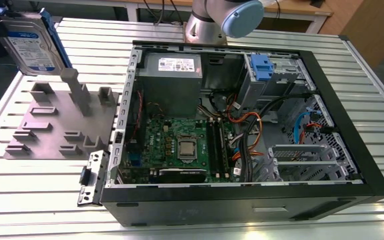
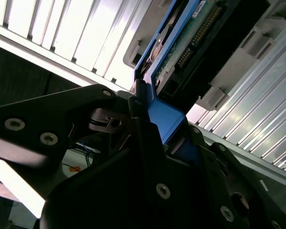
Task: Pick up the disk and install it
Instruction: 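Pick up the disk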
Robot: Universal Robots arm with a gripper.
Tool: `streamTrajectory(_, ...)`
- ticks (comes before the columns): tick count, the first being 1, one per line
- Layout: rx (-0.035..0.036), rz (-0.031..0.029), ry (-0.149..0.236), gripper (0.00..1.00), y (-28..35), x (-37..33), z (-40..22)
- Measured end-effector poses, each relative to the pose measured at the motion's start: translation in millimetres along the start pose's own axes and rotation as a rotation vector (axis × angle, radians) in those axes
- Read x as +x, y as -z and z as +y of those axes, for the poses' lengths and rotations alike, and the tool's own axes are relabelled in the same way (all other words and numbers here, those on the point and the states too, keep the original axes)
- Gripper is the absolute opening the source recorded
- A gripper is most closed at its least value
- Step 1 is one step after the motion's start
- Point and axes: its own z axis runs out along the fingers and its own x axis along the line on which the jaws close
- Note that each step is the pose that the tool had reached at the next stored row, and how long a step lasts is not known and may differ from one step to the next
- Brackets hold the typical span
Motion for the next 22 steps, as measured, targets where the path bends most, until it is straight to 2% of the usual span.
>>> streamTrajectory(22,0.0001,0.0012,0.0,0.36,7.0,-0.1,-0.1)
